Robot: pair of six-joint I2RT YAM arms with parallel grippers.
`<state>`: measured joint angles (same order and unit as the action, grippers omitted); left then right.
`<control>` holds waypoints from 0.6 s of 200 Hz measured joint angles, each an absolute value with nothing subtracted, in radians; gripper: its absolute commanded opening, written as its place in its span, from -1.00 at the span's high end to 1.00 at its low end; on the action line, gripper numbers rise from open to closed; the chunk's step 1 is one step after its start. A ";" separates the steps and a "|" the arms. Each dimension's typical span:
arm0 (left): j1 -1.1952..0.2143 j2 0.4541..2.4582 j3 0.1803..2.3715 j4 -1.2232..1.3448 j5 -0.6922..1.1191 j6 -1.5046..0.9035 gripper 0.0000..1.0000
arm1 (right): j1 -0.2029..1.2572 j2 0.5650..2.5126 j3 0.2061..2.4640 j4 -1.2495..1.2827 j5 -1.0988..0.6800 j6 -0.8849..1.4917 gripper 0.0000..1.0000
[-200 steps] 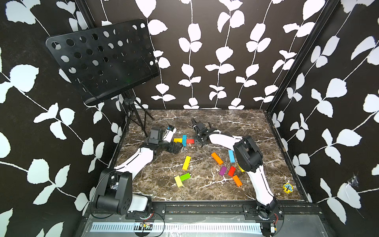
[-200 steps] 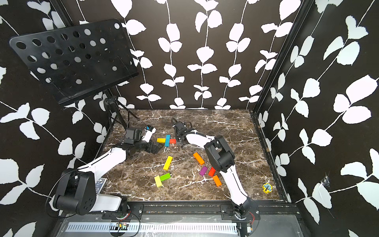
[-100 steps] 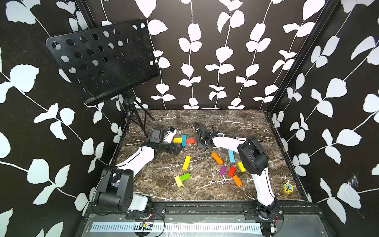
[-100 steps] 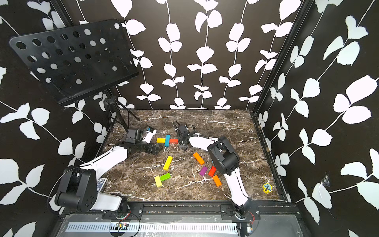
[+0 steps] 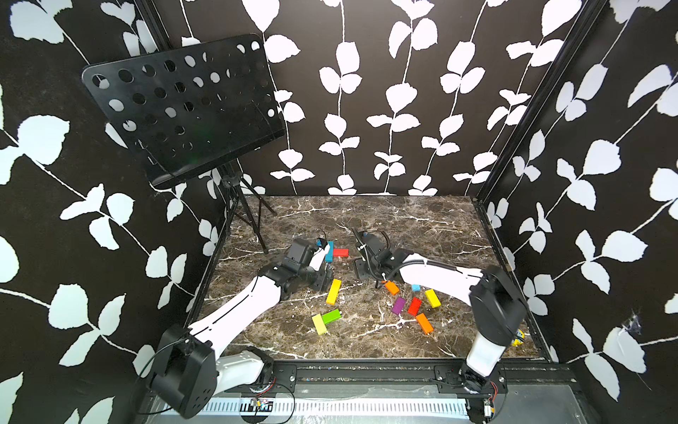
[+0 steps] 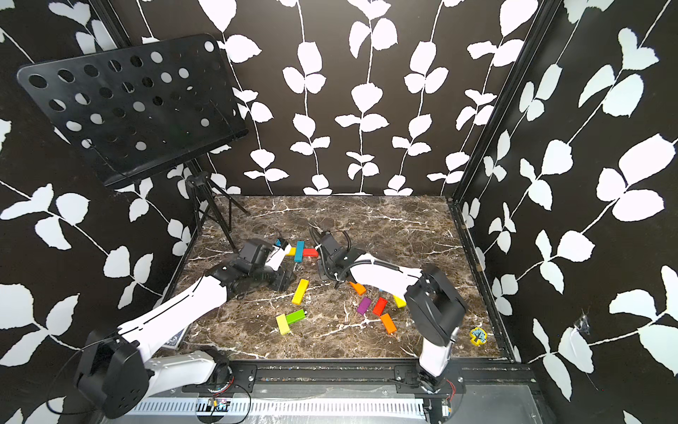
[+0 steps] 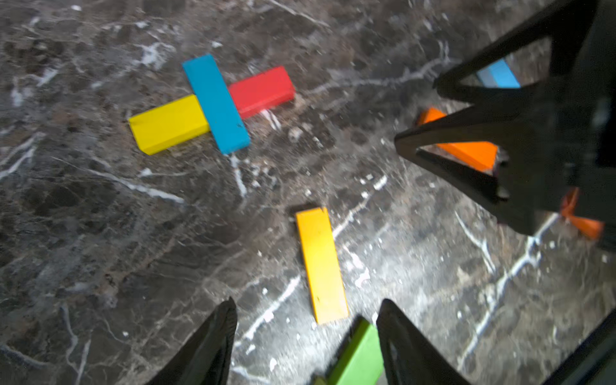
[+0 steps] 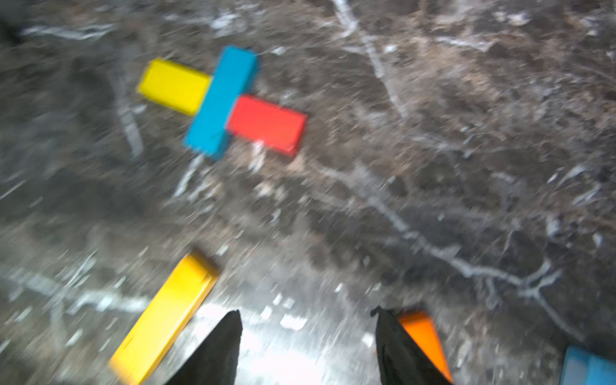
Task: Assemble the letter t with building blocks
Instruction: Pick up the building block from the center of the board.
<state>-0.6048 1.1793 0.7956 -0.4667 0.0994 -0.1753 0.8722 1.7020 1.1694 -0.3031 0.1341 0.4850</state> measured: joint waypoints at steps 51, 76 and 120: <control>-0.807 1.137 0.745 -0.568 -0.039 -0.427 -0.04 | 1.024 1.577 0.981 -0.265 0.177 0.496 -0.58; -0.865 1.102 0.677 -0.585 -0.080 -0.554 0.07 | 1.085 1.526 0.920 -0.262 0.213 0.528 -0.57; -0.905 1.015 0.549 -0.593 -0.090 -0.700 0.05 | 1.139 1.441 0.779 -0.208 0.266 0.598 -0.60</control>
